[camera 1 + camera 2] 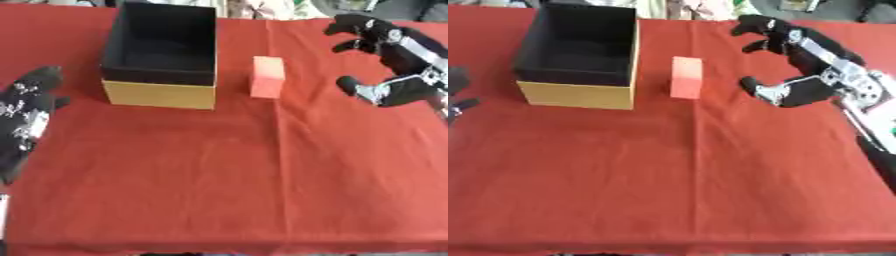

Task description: Pick up objects on the table and place them in the box.

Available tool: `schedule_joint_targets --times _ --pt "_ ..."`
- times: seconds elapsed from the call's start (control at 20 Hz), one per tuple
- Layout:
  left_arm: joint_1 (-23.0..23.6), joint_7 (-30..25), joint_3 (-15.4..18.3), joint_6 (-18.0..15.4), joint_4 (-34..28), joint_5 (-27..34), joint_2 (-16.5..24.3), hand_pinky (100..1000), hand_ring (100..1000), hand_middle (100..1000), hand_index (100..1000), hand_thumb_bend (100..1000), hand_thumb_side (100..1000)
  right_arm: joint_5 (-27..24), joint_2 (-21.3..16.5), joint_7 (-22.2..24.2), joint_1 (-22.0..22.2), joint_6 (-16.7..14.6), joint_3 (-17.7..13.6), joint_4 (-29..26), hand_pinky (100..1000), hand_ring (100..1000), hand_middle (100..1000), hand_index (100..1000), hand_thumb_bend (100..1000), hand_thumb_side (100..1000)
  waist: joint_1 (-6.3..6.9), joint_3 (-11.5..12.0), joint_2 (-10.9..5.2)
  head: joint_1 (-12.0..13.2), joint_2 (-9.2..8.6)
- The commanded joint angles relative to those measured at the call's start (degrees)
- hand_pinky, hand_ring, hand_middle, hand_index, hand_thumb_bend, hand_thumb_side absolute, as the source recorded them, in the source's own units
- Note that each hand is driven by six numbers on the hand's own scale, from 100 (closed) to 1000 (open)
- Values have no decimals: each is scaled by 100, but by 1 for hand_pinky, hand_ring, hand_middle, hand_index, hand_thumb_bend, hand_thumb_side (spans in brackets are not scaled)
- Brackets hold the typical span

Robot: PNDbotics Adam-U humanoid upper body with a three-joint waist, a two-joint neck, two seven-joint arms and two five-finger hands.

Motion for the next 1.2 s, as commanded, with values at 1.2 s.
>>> schedule_joint_targets --times 1.2 --pt "-125 -115 -86 -23 -44 -1 101 908 1000 927 918 100 424 1250 982 452 -1745 -585 86 2497 845 1000 865 1000 334 260 28 130 -32 -271 41"
